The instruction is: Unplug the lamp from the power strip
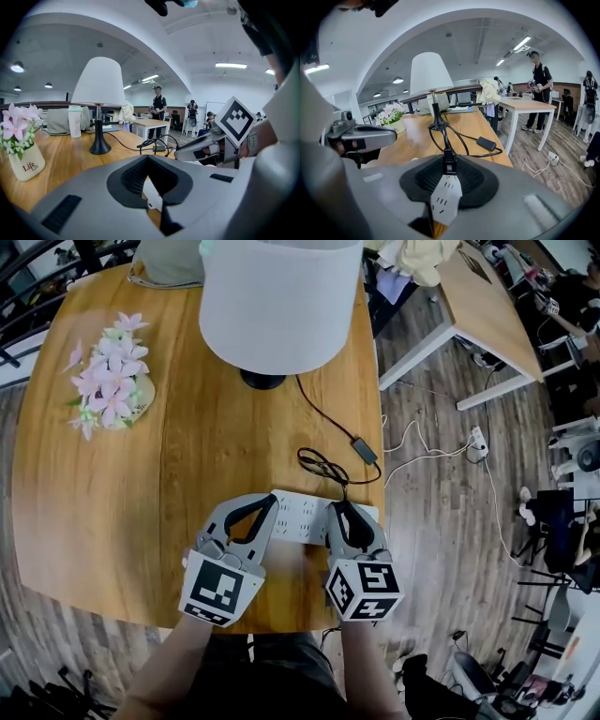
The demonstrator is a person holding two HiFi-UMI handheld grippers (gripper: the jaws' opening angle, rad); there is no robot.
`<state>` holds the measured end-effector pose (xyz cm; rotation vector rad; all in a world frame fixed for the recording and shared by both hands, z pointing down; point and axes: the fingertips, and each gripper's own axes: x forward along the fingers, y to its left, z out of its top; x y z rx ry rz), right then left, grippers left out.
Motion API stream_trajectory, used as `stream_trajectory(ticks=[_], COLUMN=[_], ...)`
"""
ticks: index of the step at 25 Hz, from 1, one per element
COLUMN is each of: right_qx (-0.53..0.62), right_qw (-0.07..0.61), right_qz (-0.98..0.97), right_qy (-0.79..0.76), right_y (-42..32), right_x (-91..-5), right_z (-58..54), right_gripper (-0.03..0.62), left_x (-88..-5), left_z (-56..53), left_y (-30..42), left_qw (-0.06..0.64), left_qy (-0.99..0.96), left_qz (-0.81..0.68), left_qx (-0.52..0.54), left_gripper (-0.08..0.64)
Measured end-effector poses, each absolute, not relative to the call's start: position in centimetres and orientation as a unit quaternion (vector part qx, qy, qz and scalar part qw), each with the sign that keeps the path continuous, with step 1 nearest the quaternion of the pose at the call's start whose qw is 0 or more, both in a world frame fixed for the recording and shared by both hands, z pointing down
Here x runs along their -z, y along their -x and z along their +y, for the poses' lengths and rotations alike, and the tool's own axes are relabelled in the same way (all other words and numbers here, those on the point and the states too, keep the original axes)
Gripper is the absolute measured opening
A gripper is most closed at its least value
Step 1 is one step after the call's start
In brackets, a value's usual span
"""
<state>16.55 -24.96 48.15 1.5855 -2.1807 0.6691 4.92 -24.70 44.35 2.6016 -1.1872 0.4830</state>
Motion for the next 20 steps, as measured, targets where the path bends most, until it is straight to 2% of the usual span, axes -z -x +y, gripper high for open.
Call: stream_trajectory(ticks=[13,20], right_qx=[-0.201,-0.195], right_qw=[0.267,0.262], right_qz=[-0.783,-0.795], right_qy=[-0.524,-0.511], right_y=[-13.9,-12.4], right_x=[-49.4,-49.0], right_z=[-27.4,-28.2], right_gripper=[0.095,0.095], left_x=[-43.8,-43.3], left_z=[-24.4,-23.9], left_y=[-1.0,0.8], left_qw=[0.128,0.127], left_qy=[-0.866,-0.853], left_qz=[-0.457,-0.483], left_qx=[-0.156,-0.152], left_gripper=[-0.005,-0.005])
